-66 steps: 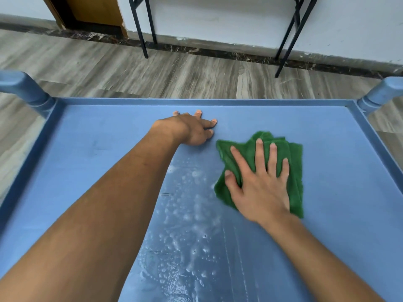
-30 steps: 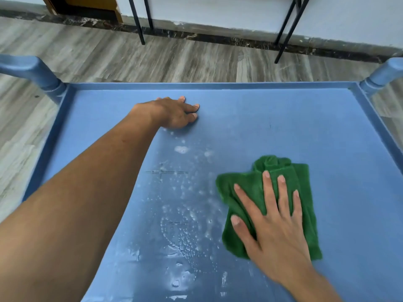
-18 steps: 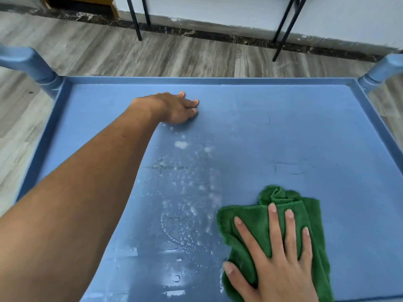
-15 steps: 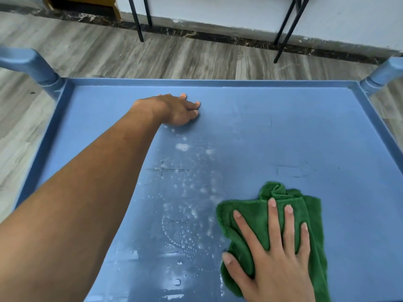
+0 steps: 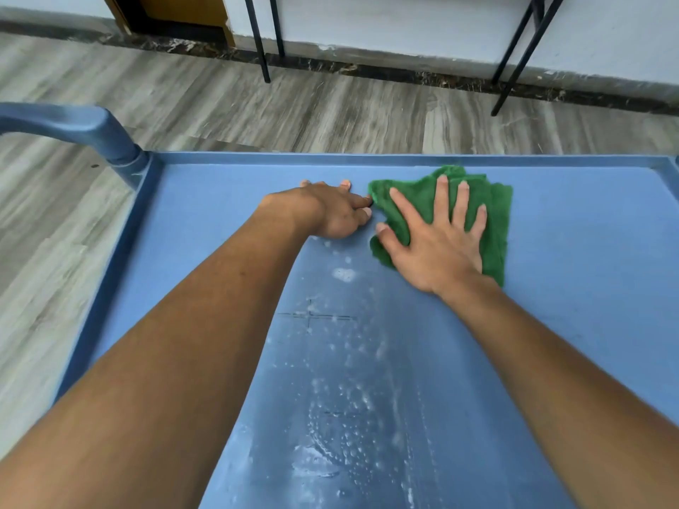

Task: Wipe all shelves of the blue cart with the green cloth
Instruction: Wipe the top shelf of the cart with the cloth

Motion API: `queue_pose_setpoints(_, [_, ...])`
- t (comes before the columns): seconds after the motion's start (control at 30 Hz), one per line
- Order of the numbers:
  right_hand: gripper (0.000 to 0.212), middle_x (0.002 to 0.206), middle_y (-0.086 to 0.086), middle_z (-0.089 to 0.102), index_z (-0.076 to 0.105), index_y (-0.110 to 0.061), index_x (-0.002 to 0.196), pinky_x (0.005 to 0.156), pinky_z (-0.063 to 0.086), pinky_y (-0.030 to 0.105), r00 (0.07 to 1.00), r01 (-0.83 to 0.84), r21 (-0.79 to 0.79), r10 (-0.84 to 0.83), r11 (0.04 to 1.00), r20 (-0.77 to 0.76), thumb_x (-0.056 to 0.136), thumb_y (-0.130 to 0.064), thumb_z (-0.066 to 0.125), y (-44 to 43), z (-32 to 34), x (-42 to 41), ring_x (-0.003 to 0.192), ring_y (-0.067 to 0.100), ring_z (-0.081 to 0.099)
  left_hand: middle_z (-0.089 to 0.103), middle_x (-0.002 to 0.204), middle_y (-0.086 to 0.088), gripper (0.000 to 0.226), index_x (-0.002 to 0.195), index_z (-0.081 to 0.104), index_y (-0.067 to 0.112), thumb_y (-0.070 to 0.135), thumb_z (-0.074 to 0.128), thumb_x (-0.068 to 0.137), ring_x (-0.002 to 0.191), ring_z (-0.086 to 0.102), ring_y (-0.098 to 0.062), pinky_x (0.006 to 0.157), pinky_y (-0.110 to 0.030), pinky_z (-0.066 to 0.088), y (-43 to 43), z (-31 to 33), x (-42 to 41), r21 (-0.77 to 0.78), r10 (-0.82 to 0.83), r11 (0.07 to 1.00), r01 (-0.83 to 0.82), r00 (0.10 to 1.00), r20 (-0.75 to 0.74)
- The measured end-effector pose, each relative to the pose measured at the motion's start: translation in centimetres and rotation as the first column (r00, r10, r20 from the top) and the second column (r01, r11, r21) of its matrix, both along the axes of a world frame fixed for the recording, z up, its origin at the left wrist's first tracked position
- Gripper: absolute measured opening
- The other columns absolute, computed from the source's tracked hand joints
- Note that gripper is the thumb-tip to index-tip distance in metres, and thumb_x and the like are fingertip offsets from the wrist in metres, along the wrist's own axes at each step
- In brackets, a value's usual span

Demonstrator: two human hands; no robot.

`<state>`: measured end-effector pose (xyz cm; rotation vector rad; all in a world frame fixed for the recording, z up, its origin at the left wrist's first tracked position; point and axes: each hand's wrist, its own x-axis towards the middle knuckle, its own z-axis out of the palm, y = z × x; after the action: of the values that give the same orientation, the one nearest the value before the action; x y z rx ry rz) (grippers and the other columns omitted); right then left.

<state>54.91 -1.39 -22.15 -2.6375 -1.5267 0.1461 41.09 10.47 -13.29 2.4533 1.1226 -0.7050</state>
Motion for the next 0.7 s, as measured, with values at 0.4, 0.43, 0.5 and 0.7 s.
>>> queue_pose_setpoints(0.4, [0.073,0.171,0.010,-0.011,0.005,-0.060,0.153,0.120,-0.010,0.065,1.000,-0.011,-0.029,0.010,1.000,-0.013,0.084,-0.085,0.009,3.3,0.4,1.4,0.155,0.036,-0.018,0.012,0.160,0.016,0.056,0.144,0.024,0.057,0.068,0.036,0.091,0.149,0.006,-0.023,0.119,-0.040,0.004,2.3,0.5,-5.4,-0.020,0.119,0.993,-0.118,0.957,0.266])
queue_pose_setpoints(0.43, [0.073,0.171,0.010,-0.011,0.005,-0.060,0.153,0.120,-0.010,0.065,1.000,-0.012,-0.034,0.011,0.999,-0.008,0.084,-0.085,0.009,3.3,0.4,1.4,0.155,0.036,-0.018,0.010,0.160,0.017,0.057,0.144,0.022,0.058,0.070,0.035,0.090,0.149,0.004,-0.026,0.119,-0.043,0.003,2.7,0.6,-6.3,0.003,0.139,0.990,-0.143,0.964,0.227])
queue_pose_setpoints(0.5, [0.074,0.171,0.010,-0.012,0.004,-0.060,0.153,0.120,-0.010,0.065,1.000,-0.014,-0.041,0.014,0.999,-0.001,0.084,-0.086,0.007,3.3,0.4,1.4,0.155,0.036,-0.019,0.006,0.161,0.015,0.059,0.145,0.019,0.058,0.072,0.030,0.089,0.148,0.004,-0.029,0.119,-0.045,0.003,2.9,0.5,-7.4,0.033,0.164,0.985,-0.169,0.980,0.114])
queue_pose_setpoints(0.7, [0.073,0.171,0.008,-0.015,0.005,-0.060,0.154,0.121,-0.011,0.063,0.999,-0.019,-0.060,0.017,0.998,-0.027,0.086,-0.085,0.009,2.1,0.6,1.0,0.154,0.035,-0.021,-0.003,0.160,0.018,0.053,0.146,0.015,0.057,0.067,0.023,0.094,0.149,0.000,-0.028,0.119,-0.045,0.000,2.0,-0.2,-8.3,-0.018,0.195,0.981,-0.195,0.980,0.033])
